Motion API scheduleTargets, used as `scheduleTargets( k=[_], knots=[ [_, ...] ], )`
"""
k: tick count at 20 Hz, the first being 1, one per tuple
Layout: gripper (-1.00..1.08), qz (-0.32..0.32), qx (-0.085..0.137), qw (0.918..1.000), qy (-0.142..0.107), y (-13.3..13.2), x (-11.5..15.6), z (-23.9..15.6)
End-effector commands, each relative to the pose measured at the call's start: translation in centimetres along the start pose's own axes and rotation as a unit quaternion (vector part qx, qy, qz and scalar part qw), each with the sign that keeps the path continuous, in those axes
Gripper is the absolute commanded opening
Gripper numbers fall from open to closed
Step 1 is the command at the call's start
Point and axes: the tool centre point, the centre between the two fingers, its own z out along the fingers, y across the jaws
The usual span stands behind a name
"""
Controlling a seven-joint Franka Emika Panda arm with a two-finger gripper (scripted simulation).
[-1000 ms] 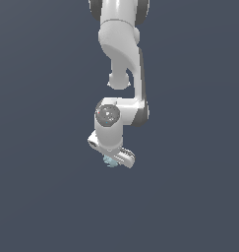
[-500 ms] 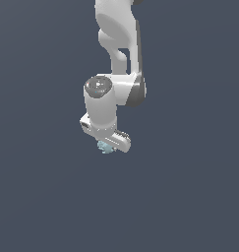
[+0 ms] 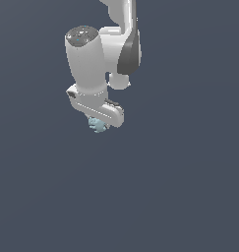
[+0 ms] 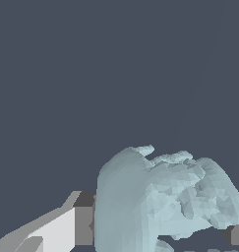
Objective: Pick up the object and move it to a goal position.
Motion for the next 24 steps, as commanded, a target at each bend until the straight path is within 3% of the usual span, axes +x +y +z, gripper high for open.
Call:
scheduleTargets(
  k=[1, 15, 24],
  knots=[
    [-1.00, 0.000, 0.000, 1.0000, 0.000, 1.2, -0.7, -2.6],
    [-1.00, 0.001, 0.000, 1.0000, 0.000, 8.1, -4.2, -17.5],
    [-1.00, 0.000, -0.001, 1.0000, 0.000, 10.8, -5.4, -23.8]
  ],
)
